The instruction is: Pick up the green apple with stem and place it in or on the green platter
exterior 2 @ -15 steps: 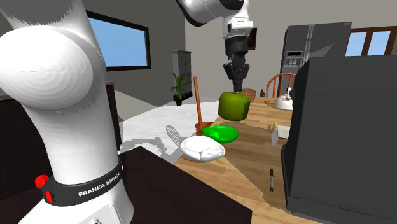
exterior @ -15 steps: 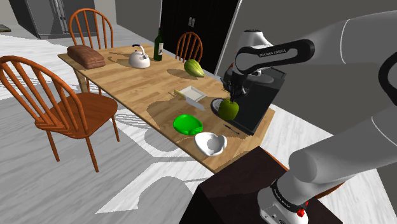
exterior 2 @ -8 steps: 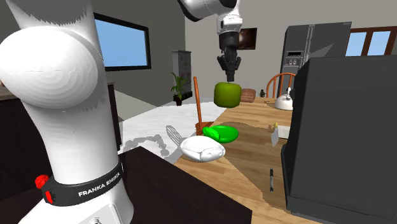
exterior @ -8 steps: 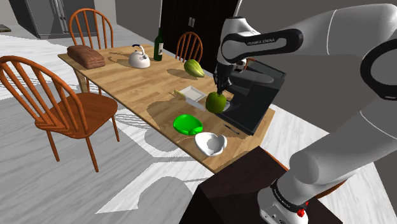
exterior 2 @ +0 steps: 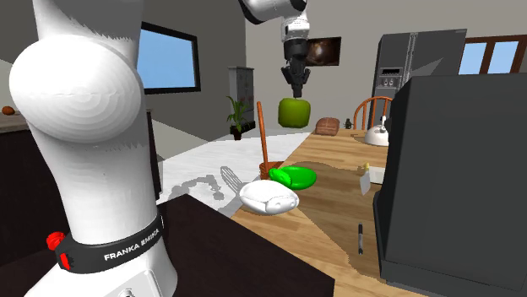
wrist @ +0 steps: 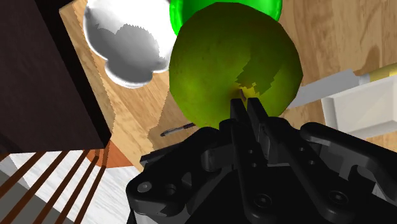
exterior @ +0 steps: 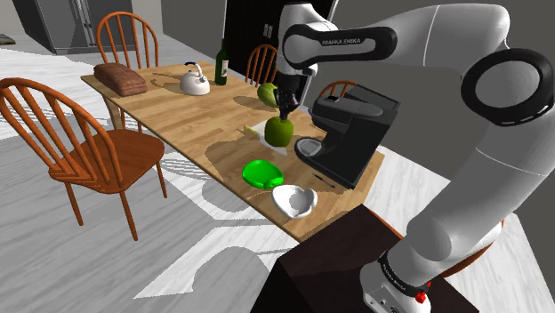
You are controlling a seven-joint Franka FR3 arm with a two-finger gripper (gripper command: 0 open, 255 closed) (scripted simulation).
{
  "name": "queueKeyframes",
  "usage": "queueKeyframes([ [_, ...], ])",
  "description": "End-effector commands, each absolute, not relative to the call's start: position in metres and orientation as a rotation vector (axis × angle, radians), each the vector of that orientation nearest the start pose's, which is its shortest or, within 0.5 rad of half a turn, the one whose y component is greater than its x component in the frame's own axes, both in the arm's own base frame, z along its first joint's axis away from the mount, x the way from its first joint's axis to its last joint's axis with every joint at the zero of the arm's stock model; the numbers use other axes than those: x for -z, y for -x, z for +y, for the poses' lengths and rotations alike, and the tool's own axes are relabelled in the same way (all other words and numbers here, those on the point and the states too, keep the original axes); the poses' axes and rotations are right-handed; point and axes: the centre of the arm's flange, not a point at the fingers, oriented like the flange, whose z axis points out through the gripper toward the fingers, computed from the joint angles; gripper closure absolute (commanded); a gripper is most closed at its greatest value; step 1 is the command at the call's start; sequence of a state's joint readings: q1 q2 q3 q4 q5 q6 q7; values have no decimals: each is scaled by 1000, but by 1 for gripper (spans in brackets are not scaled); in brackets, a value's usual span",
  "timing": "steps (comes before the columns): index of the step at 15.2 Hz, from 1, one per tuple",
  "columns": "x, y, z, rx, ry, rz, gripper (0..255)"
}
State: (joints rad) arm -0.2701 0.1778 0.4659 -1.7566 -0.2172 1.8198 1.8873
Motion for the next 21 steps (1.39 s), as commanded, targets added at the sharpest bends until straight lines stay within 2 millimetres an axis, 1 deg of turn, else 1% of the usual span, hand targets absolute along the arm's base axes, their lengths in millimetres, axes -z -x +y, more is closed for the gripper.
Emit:
queueKeyframes([
  [1, -459, -600, 91, 104, 2251, 2393, 255],
  [21, -353, -600, 91, 104, 2251, 2393, 255],
])
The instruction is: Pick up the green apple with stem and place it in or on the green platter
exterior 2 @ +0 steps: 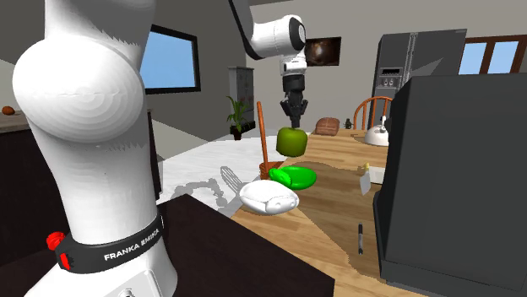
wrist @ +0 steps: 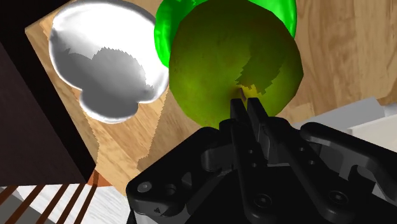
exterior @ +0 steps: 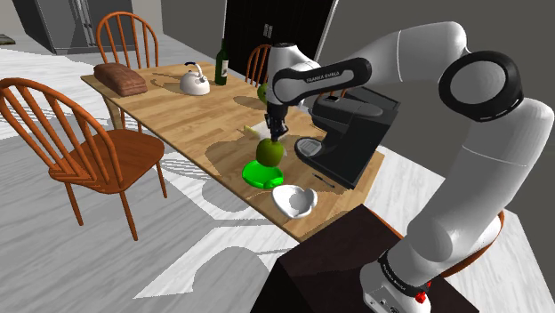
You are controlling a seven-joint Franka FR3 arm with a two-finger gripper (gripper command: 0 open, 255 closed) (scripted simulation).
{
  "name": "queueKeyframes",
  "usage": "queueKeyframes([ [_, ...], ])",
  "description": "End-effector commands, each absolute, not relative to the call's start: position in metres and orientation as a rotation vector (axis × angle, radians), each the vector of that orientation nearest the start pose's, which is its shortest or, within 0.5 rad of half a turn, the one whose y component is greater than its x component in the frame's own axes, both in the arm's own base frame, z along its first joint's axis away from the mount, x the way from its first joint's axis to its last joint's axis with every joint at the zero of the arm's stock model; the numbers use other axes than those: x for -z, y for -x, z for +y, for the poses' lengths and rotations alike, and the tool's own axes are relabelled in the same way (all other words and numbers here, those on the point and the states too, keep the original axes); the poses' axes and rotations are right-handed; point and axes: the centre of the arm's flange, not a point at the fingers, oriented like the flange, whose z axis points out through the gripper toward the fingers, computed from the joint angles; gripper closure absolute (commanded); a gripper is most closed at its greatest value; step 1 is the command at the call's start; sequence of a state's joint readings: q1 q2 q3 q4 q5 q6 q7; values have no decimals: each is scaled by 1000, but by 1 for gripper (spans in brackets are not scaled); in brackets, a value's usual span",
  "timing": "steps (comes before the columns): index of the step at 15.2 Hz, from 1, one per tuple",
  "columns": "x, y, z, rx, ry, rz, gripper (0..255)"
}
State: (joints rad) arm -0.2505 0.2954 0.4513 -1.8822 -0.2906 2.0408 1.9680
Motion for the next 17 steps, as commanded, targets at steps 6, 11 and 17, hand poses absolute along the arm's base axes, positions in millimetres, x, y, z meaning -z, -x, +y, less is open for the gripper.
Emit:
queueKeyframes([
  [6, -329, -600, 91, 104, 2251, 2393, 255],
  [11, -329, -600, 91, 104, 2251, 2393, 255],
  [17, -329, -600, 91, 104, 2251, 2393, 0],
])
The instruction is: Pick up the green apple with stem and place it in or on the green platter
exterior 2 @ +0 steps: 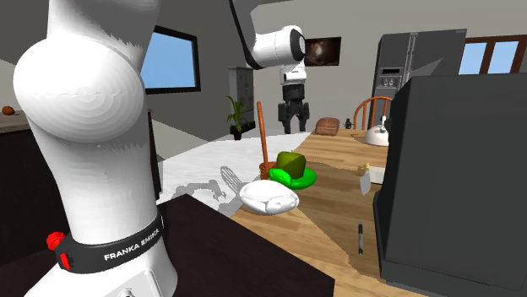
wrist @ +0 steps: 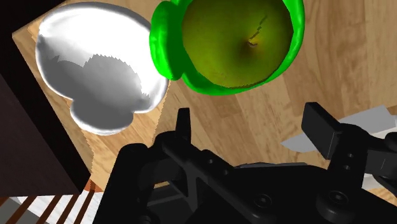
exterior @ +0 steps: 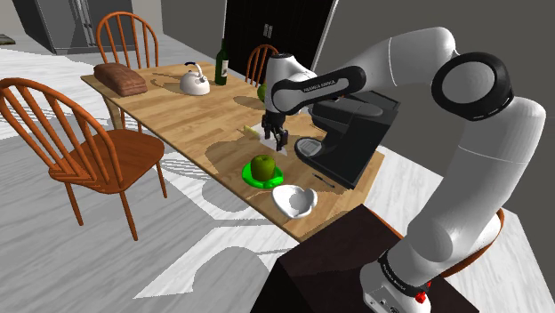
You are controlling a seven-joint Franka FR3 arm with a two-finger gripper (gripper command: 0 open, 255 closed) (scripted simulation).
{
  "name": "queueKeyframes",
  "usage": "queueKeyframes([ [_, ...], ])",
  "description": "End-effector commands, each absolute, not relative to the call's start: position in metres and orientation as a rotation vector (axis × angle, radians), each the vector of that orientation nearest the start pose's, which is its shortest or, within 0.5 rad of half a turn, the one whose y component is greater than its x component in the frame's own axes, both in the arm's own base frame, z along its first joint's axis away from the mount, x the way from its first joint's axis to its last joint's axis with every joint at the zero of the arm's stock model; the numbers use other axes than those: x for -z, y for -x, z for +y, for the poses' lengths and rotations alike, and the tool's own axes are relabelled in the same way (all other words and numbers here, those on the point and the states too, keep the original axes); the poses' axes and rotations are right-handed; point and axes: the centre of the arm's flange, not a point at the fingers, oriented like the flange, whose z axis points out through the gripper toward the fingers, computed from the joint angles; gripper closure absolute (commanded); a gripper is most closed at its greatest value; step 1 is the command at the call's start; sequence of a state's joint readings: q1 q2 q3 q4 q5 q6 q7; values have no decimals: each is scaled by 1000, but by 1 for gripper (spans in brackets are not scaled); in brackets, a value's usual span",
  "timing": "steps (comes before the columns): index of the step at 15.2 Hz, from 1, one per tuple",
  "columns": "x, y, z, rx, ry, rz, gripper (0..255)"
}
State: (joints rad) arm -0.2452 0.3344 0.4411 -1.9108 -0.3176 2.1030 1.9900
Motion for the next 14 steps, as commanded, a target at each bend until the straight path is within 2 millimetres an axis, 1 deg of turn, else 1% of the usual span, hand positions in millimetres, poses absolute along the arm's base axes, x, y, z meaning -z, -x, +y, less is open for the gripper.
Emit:
queueKeyframes([
  [1, -329, -600, 91, 104, 2251, 2393, 0],
  [2, -329, -600, 91, 104, 2251, 2393, 0],
  [5, -368, -603, 97, 104, 2251, 2393, 0],
  [6, -378, -603, 98, 104, 2251, 2393, 0],
  [14, -378, -603, 98, 104, 2251, 2393, 0],
])
